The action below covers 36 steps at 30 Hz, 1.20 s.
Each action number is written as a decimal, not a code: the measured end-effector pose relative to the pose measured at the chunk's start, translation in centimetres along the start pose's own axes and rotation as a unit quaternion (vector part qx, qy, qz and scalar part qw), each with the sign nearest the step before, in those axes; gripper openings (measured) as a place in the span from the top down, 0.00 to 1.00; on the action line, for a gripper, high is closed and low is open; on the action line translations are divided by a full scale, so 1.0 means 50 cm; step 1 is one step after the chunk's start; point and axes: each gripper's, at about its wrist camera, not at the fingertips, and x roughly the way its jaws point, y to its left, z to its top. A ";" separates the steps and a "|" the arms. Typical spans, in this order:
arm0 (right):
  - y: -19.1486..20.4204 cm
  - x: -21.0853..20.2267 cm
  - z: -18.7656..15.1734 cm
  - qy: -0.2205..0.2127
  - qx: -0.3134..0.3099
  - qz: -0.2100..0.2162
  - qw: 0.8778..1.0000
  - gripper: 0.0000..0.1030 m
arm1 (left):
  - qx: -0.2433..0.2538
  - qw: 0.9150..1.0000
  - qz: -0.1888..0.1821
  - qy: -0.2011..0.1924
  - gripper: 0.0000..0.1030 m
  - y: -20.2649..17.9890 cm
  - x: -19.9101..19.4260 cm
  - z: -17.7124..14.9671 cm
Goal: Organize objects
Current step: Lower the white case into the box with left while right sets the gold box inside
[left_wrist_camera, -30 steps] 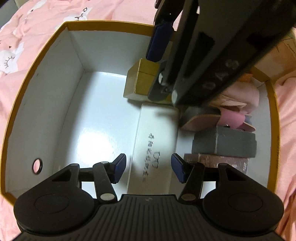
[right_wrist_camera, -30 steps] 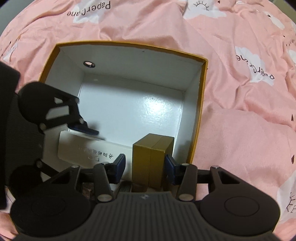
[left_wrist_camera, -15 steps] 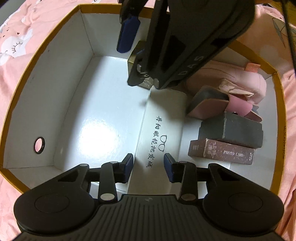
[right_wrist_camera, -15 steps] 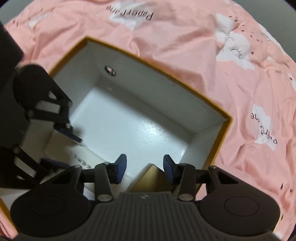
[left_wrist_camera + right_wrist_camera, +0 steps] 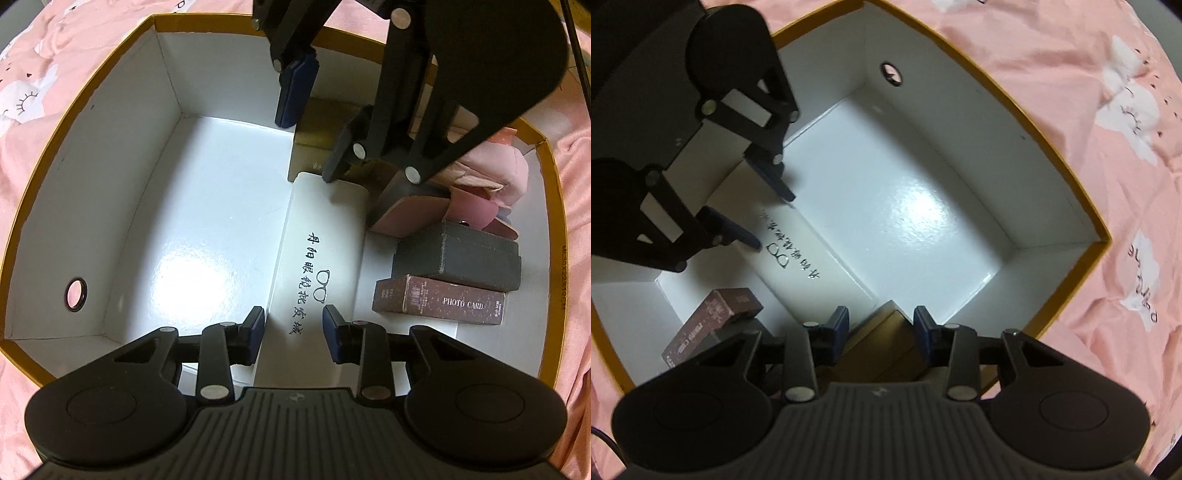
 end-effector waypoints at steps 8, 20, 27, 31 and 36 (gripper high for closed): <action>0.009 0.036 -0.013 0.061 0.020 0.080 0.995 0.93 | 0.006 1.000 -0.007 -0.009 0.66 -0.005 -0.003 0.006; -0.024 -0.061 -0.022 -0.045 0.034 0.051 0.997 0.60 | 0.037 0.999 0.030 -0.016 0.63 -0.019 0.004 0.009; -0.052 -0.009 0.009 -0.025 0.018 0.001 1.000 0.58 | 0.076 0.997 0.029 0.018 0.52 -0.041 0.043 -0.011; -0.031 0.011 0.007 -0.005 -0.017 -0.020 1.000 0.59 | 0.089 0.995 0.039 0.014 0.42 -0.056 0.053 -0.018; -0.011 0.006 -0.004 0.015 -0.049 -0.004 0.999 0.61 | 0.089 0.995 0.050 0.007 0.40 -0.053 0.064 -0.008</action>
